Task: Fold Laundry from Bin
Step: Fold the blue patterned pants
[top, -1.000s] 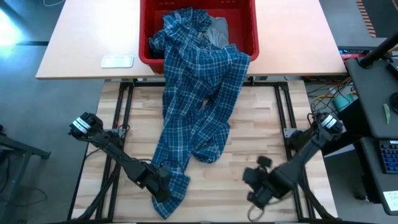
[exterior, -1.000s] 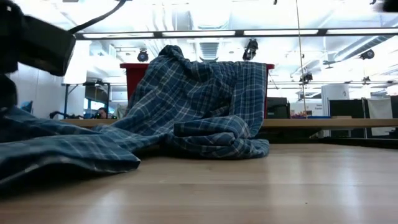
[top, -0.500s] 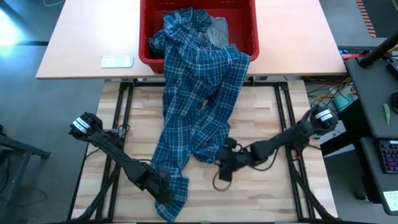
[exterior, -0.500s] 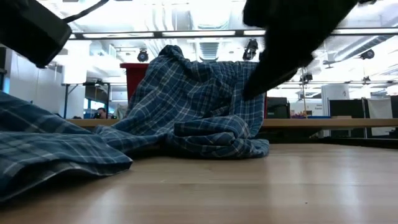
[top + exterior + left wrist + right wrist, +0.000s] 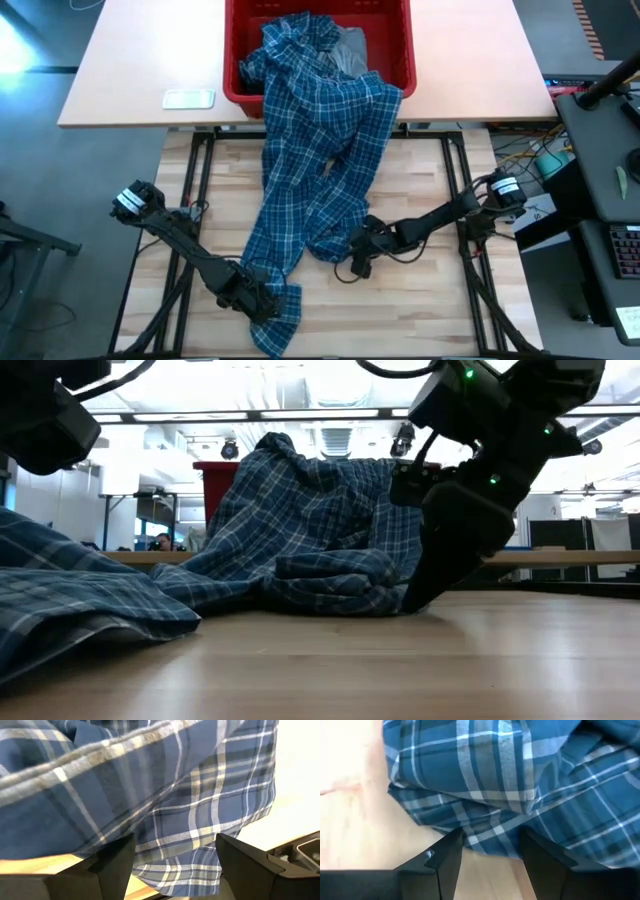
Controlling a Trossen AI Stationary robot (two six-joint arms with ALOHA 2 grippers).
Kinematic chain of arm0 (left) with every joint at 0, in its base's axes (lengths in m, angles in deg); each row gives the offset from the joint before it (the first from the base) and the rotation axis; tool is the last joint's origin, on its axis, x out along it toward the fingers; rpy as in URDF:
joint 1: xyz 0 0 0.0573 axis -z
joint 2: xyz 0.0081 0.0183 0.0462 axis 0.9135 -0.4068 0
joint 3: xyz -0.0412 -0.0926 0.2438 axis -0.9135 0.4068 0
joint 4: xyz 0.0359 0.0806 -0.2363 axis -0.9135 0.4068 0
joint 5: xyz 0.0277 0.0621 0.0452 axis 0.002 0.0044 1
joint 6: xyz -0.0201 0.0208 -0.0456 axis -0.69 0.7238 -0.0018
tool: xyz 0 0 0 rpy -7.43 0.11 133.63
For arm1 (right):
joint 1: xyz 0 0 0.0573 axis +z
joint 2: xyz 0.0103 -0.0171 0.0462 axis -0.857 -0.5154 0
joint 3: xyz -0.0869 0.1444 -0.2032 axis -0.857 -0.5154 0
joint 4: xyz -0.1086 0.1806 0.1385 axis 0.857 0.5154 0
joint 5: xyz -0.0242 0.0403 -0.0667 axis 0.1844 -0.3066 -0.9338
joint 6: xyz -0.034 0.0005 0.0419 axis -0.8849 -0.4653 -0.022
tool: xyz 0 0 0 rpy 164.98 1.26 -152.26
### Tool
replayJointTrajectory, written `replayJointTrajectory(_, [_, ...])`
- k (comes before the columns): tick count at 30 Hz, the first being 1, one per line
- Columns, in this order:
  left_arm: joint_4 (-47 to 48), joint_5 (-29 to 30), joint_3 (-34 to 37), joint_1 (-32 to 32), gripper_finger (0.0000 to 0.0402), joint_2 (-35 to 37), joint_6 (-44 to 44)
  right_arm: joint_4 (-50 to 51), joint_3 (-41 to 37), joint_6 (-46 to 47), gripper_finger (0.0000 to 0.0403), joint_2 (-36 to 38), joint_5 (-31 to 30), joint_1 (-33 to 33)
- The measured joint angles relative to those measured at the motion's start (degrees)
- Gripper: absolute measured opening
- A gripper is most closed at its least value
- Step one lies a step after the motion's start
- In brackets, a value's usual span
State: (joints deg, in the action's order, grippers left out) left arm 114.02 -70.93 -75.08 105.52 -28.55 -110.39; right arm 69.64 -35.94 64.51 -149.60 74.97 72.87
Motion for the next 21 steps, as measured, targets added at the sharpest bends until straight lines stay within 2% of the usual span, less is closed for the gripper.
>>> replayJointTrajectory(3, [-0.1,-0.5,0.0,0.0,0.0261,0.0,-1.2,0.1,0.0,0.5,0.0182,-0.7,0.9,0.3])
replayJointTrajectory(5, [-0.3,-0.7,0.0,0.0,0.0261,0.0,-1.6,0.2,-0.1,0.7,0.0163,-0.6,1.3,0.6])
replayJointTrajectory(8, [-0.6,-0.7,0.0,0.0,0.0261,0.0,-1.6,0.6,-0.1,1.5,0.0113,-0.3,2.3,0.8])
replayJointTrajectory(12, [-0.6,-0.7,0.0,0.0,0.0261,0.0,-0.7,3.9,-0.1,4.5,0.0027,1.5,4.3,1.2])
replayJointTrajectory(16, [-0.7,-0.8,0.0,0.0,0.0261,0.1,1.9,12.8,-0.5,8.4,0.0012,7.1,5.8,4.1])
replayJointTrajectory(21, [-1.1,-0.8,0.0,0.0,0.0261,0.3,6.7,24.2,-0.5,16.8,0.0009,18.0,6.4,11.5])
